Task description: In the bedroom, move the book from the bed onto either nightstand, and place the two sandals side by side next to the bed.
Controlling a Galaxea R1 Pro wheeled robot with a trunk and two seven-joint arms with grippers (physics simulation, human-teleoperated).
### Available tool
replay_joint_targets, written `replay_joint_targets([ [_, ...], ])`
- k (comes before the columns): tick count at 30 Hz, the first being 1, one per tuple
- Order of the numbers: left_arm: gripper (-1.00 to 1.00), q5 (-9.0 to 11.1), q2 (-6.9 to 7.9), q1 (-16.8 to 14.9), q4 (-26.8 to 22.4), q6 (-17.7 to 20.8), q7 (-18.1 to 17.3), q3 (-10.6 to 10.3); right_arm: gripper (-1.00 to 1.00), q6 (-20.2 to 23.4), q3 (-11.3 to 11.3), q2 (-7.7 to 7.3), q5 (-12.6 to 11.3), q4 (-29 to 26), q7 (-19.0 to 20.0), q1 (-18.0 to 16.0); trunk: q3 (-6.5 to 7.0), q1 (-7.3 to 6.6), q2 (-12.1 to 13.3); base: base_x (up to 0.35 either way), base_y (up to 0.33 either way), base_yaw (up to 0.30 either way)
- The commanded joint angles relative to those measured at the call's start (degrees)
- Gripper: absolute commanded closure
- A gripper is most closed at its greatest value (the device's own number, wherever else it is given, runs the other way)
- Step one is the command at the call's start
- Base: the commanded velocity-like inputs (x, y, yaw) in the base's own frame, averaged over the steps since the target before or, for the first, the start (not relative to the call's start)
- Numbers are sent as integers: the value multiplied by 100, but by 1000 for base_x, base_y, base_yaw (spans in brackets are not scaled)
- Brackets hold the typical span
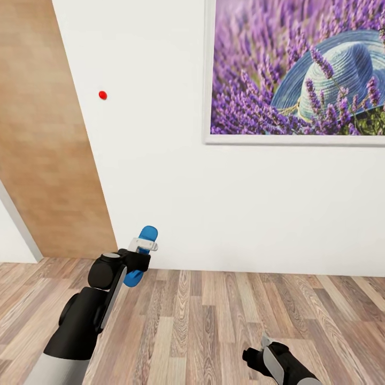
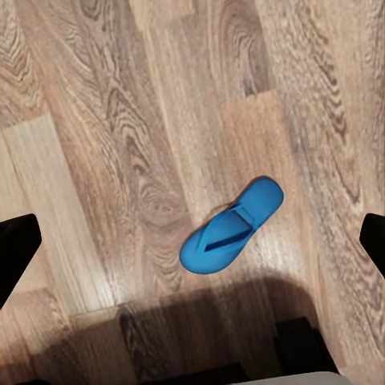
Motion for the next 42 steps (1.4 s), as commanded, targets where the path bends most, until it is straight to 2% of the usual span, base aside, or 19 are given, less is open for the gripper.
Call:
replay_joint_targets([
  [1,100,-61,-1,-4,-25,22,-62,5,-100,25,-1,2,-61,-12,-41,-1,-24,22,-45,0,0,0],
  [23,100,-67,1,4,-200,22,-62,-2,-100,21,53,-3,-67,3,-41,-2,-419,505,-927,0,0,0],
  [31,100,-67,0,2,-199,22,-62,-8,-100,-323,52,-6,-74,36,-41,-2,-563,681,-1248,0,0,0],
  [42,100,-67,0,-4,-192,22,-62,-8,-100,-433,62,1,-70,44,-34,6,-760,923,-1689,0,0,0],
])
